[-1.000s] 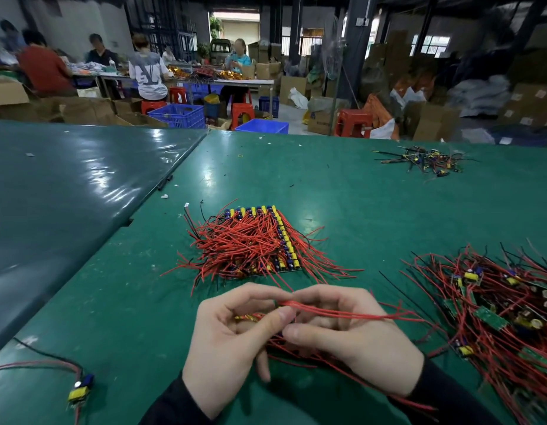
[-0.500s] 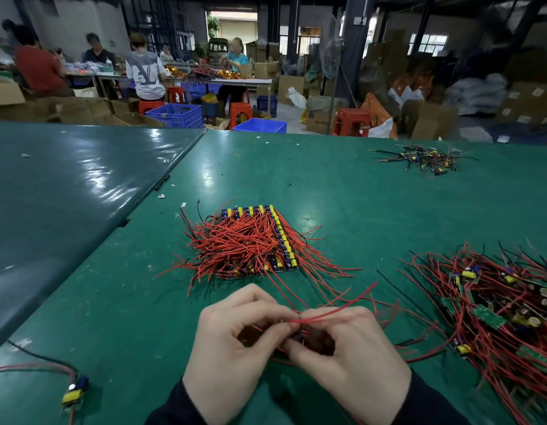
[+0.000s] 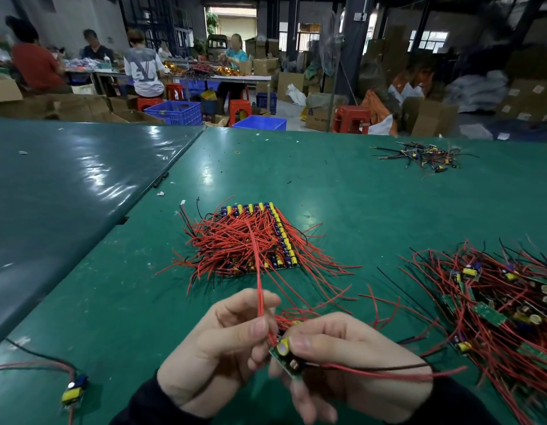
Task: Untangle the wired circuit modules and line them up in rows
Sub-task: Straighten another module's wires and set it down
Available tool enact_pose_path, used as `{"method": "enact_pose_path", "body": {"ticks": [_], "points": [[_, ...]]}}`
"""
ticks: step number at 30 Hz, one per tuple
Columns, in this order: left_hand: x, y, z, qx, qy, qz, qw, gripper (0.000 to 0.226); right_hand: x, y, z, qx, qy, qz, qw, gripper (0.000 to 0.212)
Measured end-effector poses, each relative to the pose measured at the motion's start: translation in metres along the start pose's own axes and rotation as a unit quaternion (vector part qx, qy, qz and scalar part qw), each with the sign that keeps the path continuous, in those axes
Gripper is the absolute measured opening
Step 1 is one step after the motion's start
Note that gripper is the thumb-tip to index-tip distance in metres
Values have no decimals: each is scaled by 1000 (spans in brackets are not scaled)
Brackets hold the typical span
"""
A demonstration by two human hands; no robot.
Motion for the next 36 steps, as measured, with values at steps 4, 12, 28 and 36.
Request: {"method": "enact_pose_path", "body": {"ticks": [4, 12, 28, 36], "points": [[3, 1, 1, 28, -31, -8, 999, 51, 0, -1, 1, 5, 5, 23, 1000, 20], [-3, -1, 8, 146, -183, 143, 962, 22, -3, -3, 4, -62, -113, -161, 978, 17], [-13, 1, 15, 119, -200, 243, 942, 13, -9, -14, 1, -41, -154, -368, 916, 25], [-15, 0, 17, 133, -208, 272, 930, 14, -12, -17, 2, -23, -142, -365, 920, 23]]}}
Point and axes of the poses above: each hand's wrist, its own z-axis towards the middle knuckle, its own x-axis out of the palm, y = z × x, the point moved 2 cm from there along z, towards the middle knuckle, and after that the axes turned 10 degrees about -x, right-handed, at the moved point
